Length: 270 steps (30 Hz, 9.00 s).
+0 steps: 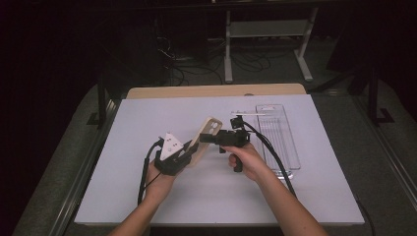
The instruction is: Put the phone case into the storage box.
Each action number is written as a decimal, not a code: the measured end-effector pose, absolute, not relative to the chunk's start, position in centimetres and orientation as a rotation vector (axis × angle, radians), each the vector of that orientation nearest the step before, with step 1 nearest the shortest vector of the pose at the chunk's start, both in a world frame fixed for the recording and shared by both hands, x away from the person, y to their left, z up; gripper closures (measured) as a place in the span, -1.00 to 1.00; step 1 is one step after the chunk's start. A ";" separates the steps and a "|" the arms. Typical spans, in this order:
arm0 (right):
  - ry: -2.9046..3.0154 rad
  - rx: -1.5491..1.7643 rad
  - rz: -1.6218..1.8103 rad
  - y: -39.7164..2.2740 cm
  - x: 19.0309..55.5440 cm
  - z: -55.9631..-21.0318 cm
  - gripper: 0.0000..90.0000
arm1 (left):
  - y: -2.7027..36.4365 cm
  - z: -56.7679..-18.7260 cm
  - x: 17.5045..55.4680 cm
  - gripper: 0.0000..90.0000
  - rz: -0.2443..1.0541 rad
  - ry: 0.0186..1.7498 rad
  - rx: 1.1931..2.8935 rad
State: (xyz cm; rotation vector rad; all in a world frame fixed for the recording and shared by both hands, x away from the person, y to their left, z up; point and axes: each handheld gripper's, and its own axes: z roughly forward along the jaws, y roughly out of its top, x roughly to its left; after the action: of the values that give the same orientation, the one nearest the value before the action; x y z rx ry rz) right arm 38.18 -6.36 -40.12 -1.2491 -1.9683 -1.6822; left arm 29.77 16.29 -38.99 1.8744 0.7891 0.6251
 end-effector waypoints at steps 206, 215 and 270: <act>-2.311 -1.822 -1.777 -18.6 41.7 -29.4 -0.79 | 25.2 -42.5 27.6 -1.00 0.237 0.684 2.059; -2.364 -1.915 -1.701 -20.1 42.4 -28.9 -0.79 | 25.2 -42.5 27.6 -1.00 0.242 0.676 2.068; -2.613 -2.242 -1.111 -19.1 48.4 -34.9 -0.79 | 24.8 -42.6 27.5 -1.00 0.224 0.665 2.097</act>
State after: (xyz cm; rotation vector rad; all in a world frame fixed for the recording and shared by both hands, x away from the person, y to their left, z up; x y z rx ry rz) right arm 48.44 -19.09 -34.86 -2.2417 -2.6128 -1.1111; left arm 27.54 24.81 -42.61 2.0973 0.6647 0.2238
